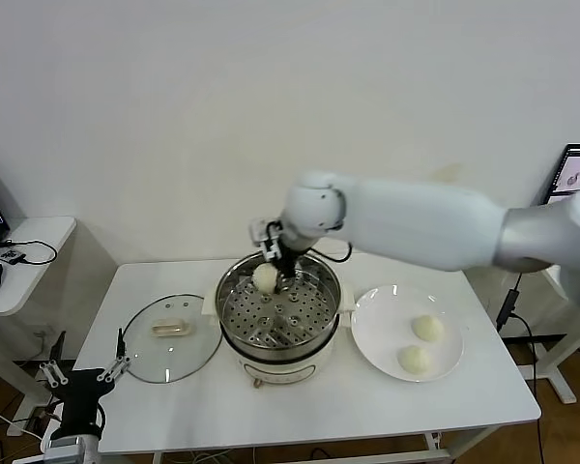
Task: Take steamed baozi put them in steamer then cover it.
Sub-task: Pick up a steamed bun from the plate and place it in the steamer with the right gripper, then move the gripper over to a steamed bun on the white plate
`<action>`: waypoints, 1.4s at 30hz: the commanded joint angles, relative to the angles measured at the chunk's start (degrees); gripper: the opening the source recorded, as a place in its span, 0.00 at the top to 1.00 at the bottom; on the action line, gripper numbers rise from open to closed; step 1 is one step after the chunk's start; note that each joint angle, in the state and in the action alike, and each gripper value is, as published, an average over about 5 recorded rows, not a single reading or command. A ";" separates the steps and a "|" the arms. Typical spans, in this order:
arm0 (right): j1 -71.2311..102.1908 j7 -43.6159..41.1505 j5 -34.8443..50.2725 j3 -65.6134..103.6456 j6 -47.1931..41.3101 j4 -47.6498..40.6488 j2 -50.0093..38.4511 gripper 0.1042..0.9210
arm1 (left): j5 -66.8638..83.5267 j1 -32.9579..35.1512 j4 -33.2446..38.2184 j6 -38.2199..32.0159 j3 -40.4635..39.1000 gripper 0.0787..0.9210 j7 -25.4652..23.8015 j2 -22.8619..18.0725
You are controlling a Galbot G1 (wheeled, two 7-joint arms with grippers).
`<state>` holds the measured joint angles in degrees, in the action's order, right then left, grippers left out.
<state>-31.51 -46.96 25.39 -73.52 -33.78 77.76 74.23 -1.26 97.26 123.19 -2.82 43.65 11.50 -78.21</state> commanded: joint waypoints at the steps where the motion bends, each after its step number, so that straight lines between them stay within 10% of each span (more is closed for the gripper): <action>1: 5.40 1.56 -2.07 -0.70 -3.03 -5.29 7.77 0.34 | -0.06 -0.24 -0.08 0.03 -0.03 0.12 -0.03 -0.16; 15: 7.76 1.93 -3.93 -0.07 -2.99 -7.52 8.48 0.32 | 0.07 -0.29 -0.92 -0.22 0.14 0.12 0.09 0.04; 23: 1.02 -0.04 -2.09 1.56 -1.61 -4.27 3.14 0.13 | -0.15 -0.18 -0.37 -0.24 -0.27 0.12 0.13 -0.19; 42: -12.63 -19.95 -15.65 -2.30 16.88 16.88 -36.93 0.12 | -0.94 -0.35 0.94 0.15 -2.16 0.12 0.12 -0.03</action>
<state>-40.16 -59.88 17.54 -74.02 -24.06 84.33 58.09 -1.88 96.92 124.03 -2.77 42.02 11.62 -78.21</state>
